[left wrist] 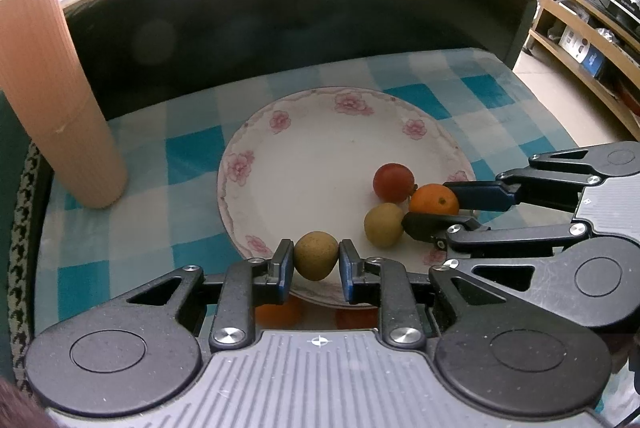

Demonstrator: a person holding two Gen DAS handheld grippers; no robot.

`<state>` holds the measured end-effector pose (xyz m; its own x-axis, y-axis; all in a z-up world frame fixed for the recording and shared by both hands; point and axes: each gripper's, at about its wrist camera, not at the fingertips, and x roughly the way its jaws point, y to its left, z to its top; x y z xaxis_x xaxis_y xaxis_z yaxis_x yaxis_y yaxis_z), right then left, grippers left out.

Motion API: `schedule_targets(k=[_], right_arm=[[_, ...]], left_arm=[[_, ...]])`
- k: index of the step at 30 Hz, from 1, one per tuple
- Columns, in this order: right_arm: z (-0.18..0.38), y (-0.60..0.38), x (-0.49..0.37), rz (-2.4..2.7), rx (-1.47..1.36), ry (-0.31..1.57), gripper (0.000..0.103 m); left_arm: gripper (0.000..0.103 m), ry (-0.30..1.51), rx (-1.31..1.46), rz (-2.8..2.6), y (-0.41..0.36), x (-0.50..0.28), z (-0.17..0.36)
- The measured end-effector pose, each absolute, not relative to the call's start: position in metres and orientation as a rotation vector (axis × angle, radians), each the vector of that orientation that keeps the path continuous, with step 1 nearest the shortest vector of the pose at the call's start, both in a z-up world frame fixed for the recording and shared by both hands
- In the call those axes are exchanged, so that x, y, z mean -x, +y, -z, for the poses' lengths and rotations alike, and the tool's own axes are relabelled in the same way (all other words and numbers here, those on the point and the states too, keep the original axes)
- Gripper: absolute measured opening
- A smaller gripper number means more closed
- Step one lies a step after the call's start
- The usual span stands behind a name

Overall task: Organize fruits
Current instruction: 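Carry both fruits over the plate and open the left gripper to drop the brown fruit, then lower the small orange into the plate and open the right gripper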

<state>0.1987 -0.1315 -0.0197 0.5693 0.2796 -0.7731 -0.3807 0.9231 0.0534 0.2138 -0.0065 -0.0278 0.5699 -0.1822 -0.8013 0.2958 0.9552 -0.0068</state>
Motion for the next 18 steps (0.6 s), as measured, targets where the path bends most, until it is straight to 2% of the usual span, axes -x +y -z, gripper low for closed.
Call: schedule_targets(k=[8,13,18], right_arm=[[0.0204,-0.127,-0.1979,-0.383,0.148,0.871,0.046],[0.0203,-0.127,-0.1981,-0.379,0.144,0.87,0.047],[0.0178,-0.1274,-0.1985,-0.372,0.143,0.861,0.047]], left_arm=[[0.035,0.915,-0.132,0.266,-0.0052,-0.2126,0.0269],[0.045,0.9,-0.125,0.249,-0.0017,-0.2124,0.0231],[0.05,0.88,-0.136,0.24,0.0001,-0.2106,0.019]])
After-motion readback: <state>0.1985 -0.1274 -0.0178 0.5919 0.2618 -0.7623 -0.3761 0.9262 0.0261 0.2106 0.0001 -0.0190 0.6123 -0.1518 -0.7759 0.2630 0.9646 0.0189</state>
